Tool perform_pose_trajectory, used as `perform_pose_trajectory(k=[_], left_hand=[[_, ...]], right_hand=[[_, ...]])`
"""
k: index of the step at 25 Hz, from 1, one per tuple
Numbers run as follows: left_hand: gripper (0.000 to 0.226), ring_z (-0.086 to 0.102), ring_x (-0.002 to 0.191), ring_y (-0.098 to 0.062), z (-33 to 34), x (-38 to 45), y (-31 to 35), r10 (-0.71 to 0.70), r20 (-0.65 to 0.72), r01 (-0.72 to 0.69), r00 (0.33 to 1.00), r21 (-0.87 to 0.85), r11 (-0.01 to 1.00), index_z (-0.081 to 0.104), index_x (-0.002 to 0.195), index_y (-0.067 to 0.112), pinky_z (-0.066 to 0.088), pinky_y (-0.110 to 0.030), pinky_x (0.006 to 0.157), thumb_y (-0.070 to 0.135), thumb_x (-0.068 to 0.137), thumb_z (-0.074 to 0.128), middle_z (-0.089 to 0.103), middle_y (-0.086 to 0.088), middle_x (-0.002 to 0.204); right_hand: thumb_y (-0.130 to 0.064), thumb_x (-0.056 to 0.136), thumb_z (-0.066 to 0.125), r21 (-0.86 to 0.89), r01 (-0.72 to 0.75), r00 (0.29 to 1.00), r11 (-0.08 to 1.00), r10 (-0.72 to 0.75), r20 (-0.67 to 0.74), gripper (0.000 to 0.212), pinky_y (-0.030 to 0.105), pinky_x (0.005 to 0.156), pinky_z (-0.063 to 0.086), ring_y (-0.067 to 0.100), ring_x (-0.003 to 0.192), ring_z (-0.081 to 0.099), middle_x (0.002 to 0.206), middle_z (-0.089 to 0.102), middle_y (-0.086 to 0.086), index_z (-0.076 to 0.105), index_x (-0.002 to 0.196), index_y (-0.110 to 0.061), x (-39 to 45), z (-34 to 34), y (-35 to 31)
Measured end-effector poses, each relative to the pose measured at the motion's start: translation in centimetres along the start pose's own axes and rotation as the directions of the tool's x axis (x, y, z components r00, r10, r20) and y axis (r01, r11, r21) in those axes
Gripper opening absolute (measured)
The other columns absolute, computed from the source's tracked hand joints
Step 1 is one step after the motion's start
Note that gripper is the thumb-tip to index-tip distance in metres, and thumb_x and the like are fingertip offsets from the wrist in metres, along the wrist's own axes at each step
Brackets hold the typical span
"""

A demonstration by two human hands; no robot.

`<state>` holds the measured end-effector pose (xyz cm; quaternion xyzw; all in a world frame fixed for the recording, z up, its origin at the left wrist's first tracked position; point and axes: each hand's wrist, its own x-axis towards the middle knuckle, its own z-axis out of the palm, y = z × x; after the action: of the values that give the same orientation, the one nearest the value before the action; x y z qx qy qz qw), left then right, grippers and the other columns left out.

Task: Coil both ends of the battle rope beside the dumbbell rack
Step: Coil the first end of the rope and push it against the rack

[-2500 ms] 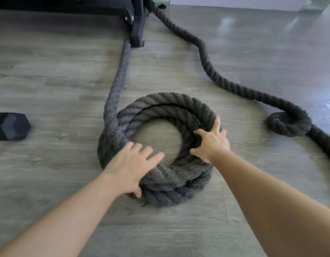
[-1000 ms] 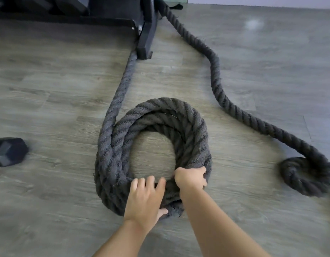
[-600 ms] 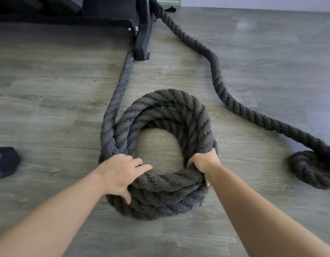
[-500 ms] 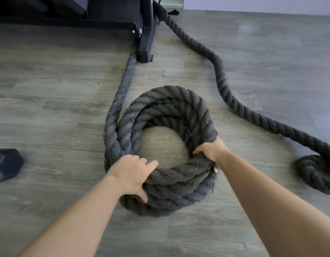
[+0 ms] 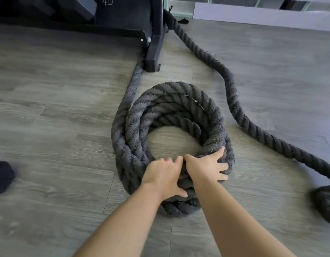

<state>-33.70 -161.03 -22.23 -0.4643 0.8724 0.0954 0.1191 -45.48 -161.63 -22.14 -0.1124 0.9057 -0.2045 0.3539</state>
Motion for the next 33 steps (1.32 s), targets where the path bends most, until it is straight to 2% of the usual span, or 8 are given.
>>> perform_pose_trajectory(k=[7, 15, 22, 23, 25, 27, 29, 33], left_hand=[[0.085, 0.053, 0.121, -0.02, -2.9, 2.1, -12.6, 0.325, 0.131, -0.349, 0.937, 0.26, 0.9, 0.053, 0.136, 0.018, 0.04, -0.033, 0.102, 0.059, 0.067, 0.081, 0.06, 0.001, 0.127], [0.028, 0.059, 0.055, -0.033, -2.1, 3.0, -6.2, 0.184, -0.158, -0.116, 0.97, 0.363, 0.925, 0.064, 0.071, 0.011, 0.05, -0.044, 0.061, 0.005, 0.046, 0.076, 0.059, -0.012, 0.061], [0.071, 0.045, 0.121, -0.03, -4.7, 4.7, -2.9, -0.021, 0.005, 0.022, 1.0, -0.158, 0.987, 0.053, 0.14, 0.015, 0.037, -0.047, 0.108, 0.063, 0.089, 0.045, 0.054, -0.008, 0.132], [0.069, 0.046, 0.122, -0.025, -5.6, 5.5, -4.5, -0.134, -0.141, 0.08, 0.981, -0.332, 0.94, 0.064, 0.128, 0.021, 0.042, -0.042, 0.103, 0.071, 0.085, 0.044, 0.056, -0.003, 0.132], [0.058, 0.047, 0.122, -0.029, -7.1, 7.4, -8.2, -0.597, -0.369, 0.281, 0.713, -0.63, 0.724, 0.069, 0.116, 0.018, 0.044, -0.043, 0.101, 0.063, 0.081, 0.061, 0.055, -0.007, 0.133], [0.079, 0.048, 0.125, -0.036, -6.1, 9.3, -13.5, -0.89, 0.115, 0.454, 0.441, -0.884, 0.111, 0.057, 0.128, 0.011, 0.043, -0.05, 0.104, 0.061, 0.071, 0.078, 0.05, -0.009, 0.138], [0.107, 0.059, 0.114, -0.038, -1.7, 12.0, -18.3, -0.809, 0.453, 0.283, 0.375, -0.887, -0.366, 0.054, 0.128, 0.013, 0.049, -0.057, 0.095, 0.072, 0.045, 0.086, 0.058, -0.004, 0.132], [0.067, 0.056, 0.119, -0.032, -4.9, 14.0, -16.4, -0.837, 0.479, -0.038, 0.265, -0.862, -0.505, 0.053, 0.131, 0.012, 0.045, -0.041, 0.096, 0.043, 0.076, 0.074, 0.056, -0.006, 0.137]], right_hand=[[-0.04, 0.074, 0.076, -0.157, 0.243, 0.97, 0.957, -0.234, 0.072, 0.12, 0.055, 0.109, 0.033, 0.05, 0.143, 0.011, 0.159, 0.01, 0.014, -0.011, 0.156, -0.039, 5.5, -0.4, -4.2], [-0.038, 0.078, 0.077, -0.342, 0.38, 0.924, 0.859, -0.336, 0.181, 0.119, 0.05, 0.101, 0.039, 0.049, 0.141, 0.015, 0.156, 0.012, 0.014, -0.013, 0.156, -0.042, 9.8, -1.3, -8.6], [-0.04, 0.08, 0.076, -0.44, 0.529, 0.848, 0.726, -0.431, 0.308, 0.118, 0.057, 0.105, 0.042, 0.048, 0.141, 0.018, 0.156, 0.012, 0.013, -0.015, 0.155, -0.044, 14.5, -3.6, -12.1], [-0.041, 0.08, 0.076, -0.435, 0.546, 0.837, 0.716, -0.441, 0.324, 0.118, 0.058, 0.104, 0.043, 0.048, 0.141, 0.017, 0.156, 0.011, 0.013, -0.015, 0.154, -0.044, 14.9, -3.7, -12.4], [-0.041, 0.08, 0.076, -0.43, 0.571, 0.819, 0.699, -0.455, 0.349, 0.118, 0.057, 0.105, 0.043, 0.049, 0.142, 0.014, 0.157, 0.009, 0.012, -0.015, 0.154, -0.045, 15.6, -4.0, -12.6], [-0.041, 0.081, 0.076, -0.426, 0.587, 0.808, 0.689, -0.461, 0.367, 0.118, 0.054, 0.106, 0.043, 0.049, 0.143, 0.013, 0.159, 0.006, 0.013, -0.017, 0.154, -0.044, 16.0, -3.9, -12.7], [-0.041, 0.081, 0.076, -0.427, 0.601, 0.798, 0.676, -0.469, 0.379, 0.119, 0.055, 0.107, 0.041, 0.049, 0.144, 0.011, 0.16, 0.004, 0.012, -0.018, 0.153, -0.044, 16.4, -3.8, -12.9], [-0.042, 0.079, 0.075, -0.426, 0.631, 0.774, 0.648, -0.486, 0.406, 0.12, 0.059, 0.109, 0.037, 0.051, 0.143, 0.012, 0.159, 0.007, 0.013, -0.018, 0.153, -0.045, 17.4, -3.7, -13.8]])
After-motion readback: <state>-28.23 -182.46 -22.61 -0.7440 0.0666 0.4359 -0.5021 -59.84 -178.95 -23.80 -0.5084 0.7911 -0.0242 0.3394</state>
